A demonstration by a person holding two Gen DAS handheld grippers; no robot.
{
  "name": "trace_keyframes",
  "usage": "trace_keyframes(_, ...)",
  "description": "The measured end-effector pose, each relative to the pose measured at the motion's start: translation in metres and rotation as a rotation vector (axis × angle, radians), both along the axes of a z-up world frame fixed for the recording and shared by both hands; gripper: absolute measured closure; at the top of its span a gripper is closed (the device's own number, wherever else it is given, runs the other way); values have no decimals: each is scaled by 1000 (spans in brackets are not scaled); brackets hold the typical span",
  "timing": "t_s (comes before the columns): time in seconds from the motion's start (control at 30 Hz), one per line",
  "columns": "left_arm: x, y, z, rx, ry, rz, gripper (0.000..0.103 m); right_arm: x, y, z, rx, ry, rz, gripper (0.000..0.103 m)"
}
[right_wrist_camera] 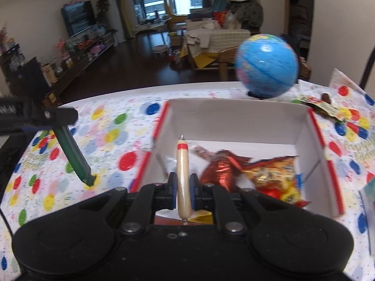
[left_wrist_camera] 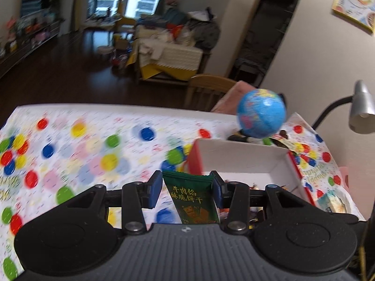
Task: Organize snacks
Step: 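Carry the green packet and stick snack in both tools over the red box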
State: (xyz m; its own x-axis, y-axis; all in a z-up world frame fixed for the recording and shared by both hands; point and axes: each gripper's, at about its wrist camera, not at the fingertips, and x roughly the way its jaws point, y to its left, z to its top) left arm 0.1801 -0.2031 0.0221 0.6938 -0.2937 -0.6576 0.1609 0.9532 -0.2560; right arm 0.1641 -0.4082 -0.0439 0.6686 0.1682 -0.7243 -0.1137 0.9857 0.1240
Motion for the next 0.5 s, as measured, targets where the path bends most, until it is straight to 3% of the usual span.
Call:
trace_keyframes(0.27,12,-62,-11,58,8,-112,60,6,-35,-14,-19,15,-70,94)
trace_keyframes(0.5,28,-94,-37,138,25,-136,60,14,-55,-27,-17,46,-104,94)
